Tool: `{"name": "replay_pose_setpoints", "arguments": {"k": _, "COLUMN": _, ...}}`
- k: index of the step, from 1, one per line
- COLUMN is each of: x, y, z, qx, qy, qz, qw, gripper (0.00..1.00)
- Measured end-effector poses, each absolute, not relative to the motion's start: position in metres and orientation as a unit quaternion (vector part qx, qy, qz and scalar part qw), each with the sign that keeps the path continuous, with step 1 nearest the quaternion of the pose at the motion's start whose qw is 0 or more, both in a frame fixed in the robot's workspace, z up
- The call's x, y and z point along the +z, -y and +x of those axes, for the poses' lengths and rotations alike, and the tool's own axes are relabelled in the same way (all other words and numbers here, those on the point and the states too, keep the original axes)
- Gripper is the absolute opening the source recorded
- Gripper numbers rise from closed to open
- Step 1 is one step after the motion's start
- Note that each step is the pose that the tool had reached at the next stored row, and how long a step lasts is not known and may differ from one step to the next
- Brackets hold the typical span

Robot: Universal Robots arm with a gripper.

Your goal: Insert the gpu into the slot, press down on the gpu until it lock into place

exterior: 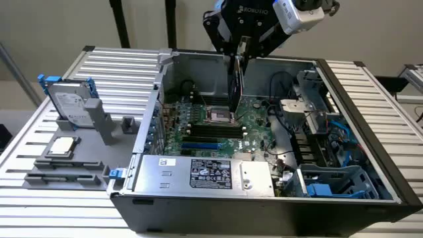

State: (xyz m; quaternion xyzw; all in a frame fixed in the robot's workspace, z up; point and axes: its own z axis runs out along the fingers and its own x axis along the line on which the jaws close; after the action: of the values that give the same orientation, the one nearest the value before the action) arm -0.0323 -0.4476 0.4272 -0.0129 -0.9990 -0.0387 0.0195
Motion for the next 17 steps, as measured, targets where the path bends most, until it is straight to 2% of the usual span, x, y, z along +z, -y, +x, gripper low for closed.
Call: {"name": "replay_pose_setpoints", "arguments": {"k": 17, "x": 0.4266, "y": 0.4473, "z": -0.0325, "qx": -0.038, "qy": 0.999, "qz": 0.013, "qw": 0.02, "gripper": 0.26}}
